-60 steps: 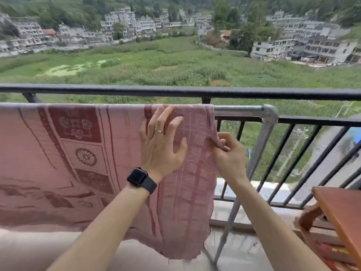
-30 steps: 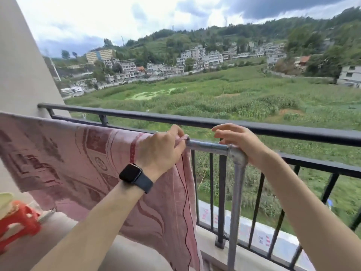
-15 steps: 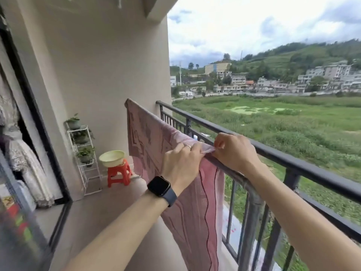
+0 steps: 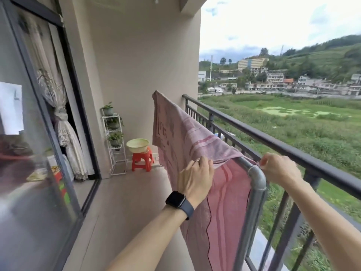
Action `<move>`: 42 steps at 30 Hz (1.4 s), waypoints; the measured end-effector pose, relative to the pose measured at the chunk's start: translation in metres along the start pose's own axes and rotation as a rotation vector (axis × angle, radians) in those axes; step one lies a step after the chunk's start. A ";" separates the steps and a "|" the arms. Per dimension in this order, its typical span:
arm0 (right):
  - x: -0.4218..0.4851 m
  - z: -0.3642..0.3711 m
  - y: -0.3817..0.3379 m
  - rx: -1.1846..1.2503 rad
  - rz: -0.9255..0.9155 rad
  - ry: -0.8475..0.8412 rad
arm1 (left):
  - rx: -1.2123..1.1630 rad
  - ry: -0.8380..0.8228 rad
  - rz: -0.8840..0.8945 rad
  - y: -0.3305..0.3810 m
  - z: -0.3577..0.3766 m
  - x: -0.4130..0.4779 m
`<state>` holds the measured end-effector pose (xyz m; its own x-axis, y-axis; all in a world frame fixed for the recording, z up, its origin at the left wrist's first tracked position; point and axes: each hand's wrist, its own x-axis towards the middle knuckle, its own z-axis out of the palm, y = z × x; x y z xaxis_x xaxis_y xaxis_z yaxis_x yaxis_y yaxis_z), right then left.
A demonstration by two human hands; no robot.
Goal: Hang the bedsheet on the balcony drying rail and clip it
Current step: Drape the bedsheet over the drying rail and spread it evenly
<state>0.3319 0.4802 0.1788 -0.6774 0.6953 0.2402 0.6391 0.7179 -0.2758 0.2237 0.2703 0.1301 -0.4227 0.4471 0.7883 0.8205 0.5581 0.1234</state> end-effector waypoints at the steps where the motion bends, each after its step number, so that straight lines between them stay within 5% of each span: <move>1: 0.002 0.005 -0.010 0.028 -0.025 -0.008 | 0.055 -0.020 0.032 -0.017 0.000 0.000; 7: -0.001 -0.005 -0.092 0.325 -0.238 0.253 | 0.212 -0.030 0.115 -0.096 -0.013 0.001; 12: -0.012 0.016 -0.149 0.342 -0.315 0.265 | 0.255 0.080 0.082 -0.144 -0.040 0.004; 16: -0.020 0.056 -0.171 0.265 -0.296 0.338 | 0.161 -0.004 0.084 -0.186 -0.039 -0.027; 23: -0.047 0.083 -0.247 0.478 -0.380 0.560 | -0.045 -0.072 -0.049 -0.239 -0.035 -0.061; 30: -0.041 0.158 -0.263 0.524 -0.380 0.516 | -0.114 -0.338 -0.062 -0.273 -0.007 -0.075; 36: -0.041 0.210 -0.296 0.253 -0.317 0.192 | -0.262 -0.372 -0.059 -0.323 -0.015 -0.064; 42: -0.040 0.187 -0.325 0.379 -0.115 0.262 | -0.306 -0.260 0.047 -0.323 -0.056 -0.091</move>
<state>0.0833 0.2125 0.0846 -0.5899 0.6319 0.5027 0.3545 0.7620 -0.5419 0.0190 0.0099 0.0526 -0.4333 0.6510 0.6233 0.9012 0.3168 0.2957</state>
